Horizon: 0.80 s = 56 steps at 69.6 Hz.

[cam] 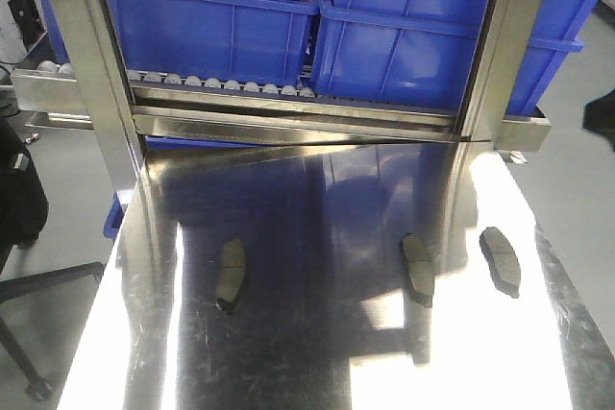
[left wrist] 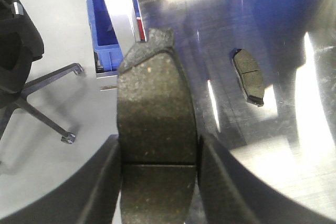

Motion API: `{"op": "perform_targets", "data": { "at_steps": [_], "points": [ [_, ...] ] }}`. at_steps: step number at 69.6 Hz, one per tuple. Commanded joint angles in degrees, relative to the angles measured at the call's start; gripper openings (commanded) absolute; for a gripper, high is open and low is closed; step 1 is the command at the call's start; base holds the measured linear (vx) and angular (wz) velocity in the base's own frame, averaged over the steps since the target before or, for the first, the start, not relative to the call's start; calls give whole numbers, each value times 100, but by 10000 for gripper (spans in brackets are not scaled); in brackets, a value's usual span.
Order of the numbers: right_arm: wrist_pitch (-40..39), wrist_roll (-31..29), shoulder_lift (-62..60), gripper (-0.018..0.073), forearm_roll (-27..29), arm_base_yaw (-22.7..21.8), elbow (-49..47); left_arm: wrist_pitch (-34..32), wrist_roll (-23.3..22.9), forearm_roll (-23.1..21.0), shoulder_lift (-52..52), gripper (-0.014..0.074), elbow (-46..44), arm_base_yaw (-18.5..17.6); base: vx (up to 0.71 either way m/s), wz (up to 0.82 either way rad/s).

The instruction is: Move and align brake pads A on conveyor

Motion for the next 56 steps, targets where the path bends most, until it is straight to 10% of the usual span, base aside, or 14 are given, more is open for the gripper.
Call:
{"op": "perform_targets", "data": {
  "at_steps": [1,56],
  "points": [
    [-81,-19,319,563,-51,-25,-197,-403,-43,70,-30,-6,-119,-33,0,0],
    [1447,-78,3717,563,-119,-25,-1649,-403,-43,70,-30,-6,-119,-33,0,0]
  ]
}}
